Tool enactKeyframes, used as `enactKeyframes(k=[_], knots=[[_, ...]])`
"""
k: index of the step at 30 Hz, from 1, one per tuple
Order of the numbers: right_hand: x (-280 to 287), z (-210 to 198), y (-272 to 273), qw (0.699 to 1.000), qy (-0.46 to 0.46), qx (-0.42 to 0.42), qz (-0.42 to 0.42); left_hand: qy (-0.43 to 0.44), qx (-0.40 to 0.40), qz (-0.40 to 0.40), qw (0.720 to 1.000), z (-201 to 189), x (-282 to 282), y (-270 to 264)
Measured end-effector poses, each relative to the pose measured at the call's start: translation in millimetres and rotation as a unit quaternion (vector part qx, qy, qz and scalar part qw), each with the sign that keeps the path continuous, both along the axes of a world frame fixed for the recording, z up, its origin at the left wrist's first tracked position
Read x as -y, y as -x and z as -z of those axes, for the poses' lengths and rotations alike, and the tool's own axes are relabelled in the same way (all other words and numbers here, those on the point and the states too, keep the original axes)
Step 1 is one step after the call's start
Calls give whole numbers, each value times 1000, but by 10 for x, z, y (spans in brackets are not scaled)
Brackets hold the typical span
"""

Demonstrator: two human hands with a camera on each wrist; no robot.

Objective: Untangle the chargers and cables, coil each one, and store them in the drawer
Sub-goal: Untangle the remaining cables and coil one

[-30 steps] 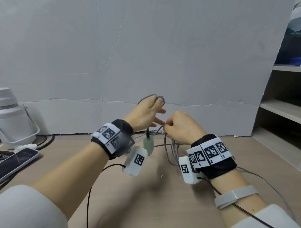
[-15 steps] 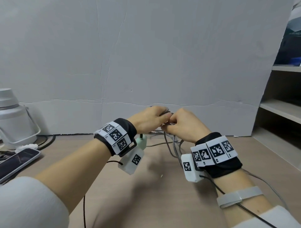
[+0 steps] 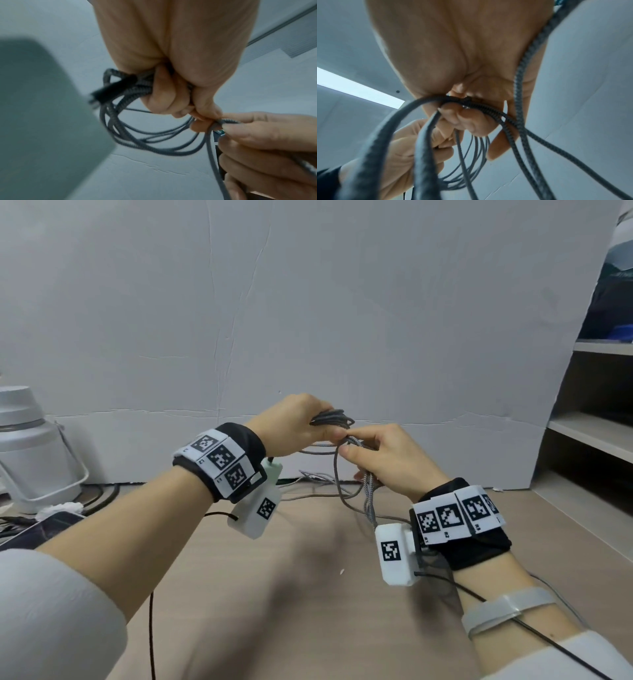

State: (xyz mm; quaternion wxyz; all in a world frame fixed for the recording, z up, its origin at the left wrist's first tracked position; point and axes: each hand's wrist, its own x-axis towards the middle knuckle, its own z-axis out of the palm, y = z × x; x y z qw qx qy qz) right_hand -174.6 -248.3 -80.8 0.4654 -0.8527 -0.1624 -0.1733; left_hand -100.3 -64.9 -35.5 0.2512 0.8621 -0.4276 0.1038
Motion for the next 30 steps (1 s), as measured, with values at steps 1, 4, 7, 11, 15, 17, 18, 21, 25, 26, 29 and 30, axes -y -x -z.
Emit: enactKeyframes(k=[1,4,7,11,15,17,18,21,25,26,29,30], knots=[[-6,10,-5,1000,-27,-3,-6,0,18,-1,1000,4,12,-10],[-21,28,-3,994,-96,-33,-29,4,53,-2,999,26,45,-44],[-21,32,-7,992,-115,-55,-20,3,59,-10,998,77,83,-112],[-28,36,-51,991,-109,-57,57,24,51,-29,998,158,157,-175],[25,40,-61,990,-66,-32,120,52,36,-73,995,186,168,-275],[89,13,-46,984,-84,-21,154,71,24,-107,991,174,118,-344],[120,-7,-34,981,-79,-6,177,82,20,-124,989,158,87,-370],[196,-31,-6,969,-33,52,238,118,1,-170,978,96,-36,-432],[110,-124,74,960,74,122,242,71,-26,-152,986,-24,-84,-354],[30,-143,92,956,94,151,233,62,-27,-144,987,-62,-57,-308],[-256,-139,94,959,112,165,201,40,-6,-133,990,-184,49,-172],[-320,-130,66,960,105,148,212,36,5,-132,991,-222,73,-137]])
